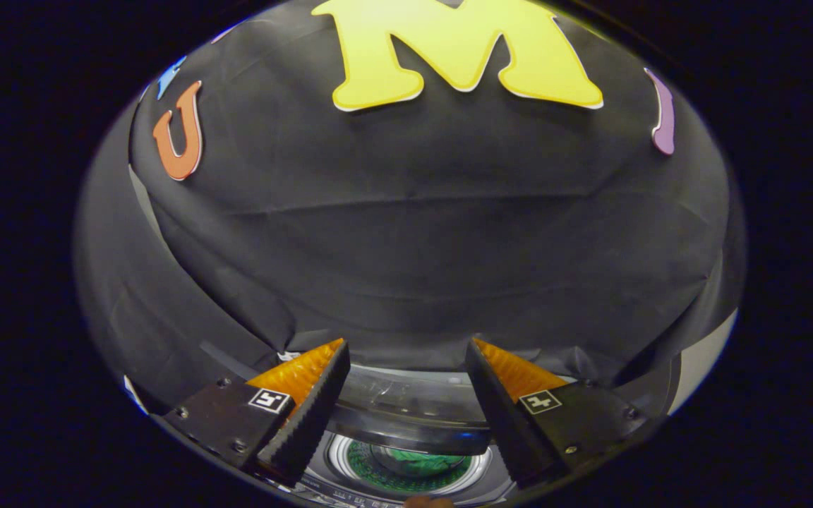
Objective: Put the clothes into the washing machine and then close the washing machine lid.
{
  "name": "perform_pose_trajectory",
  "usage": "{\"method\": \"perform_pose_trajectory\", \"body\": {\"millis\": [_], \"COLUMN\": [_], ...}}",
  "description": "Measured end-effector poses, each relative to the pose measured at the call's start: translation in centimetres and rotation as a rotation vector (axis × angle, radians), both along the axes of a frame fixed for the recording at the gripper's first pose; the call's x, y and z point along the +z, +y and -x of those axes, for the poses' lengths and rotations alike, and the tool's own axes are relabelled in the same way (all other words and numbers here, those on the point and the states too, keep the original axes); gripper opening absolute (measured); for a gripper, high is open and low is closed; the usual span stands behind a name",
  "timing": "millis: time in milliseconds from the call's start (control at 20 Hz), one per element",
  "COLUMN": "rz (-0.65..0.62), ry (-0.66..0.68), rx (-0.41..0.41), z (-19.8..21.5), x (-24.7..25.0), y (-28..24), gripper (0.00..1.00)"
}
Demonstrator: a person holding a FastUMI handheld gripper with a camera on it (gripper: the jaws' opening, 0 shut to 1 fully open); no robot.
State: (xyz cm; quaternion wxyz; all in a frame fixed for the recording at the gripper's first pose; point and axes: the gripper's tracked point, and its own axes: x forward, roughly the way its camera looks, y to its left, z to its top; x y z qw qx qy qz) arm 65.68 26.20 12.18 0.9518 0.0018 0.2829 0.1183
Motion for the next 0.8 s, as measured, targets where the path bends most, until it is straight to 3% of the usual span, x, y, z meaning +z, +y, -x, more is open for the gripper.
{"method": "perform_pose_trajectory", "body": {"millis": [800], "rz": [0.005], "ry": [-0.175], "rx": [0.006], "z": [-0.83], "x": [0.67], "y": [0.09], "gripper": [1.00]}}
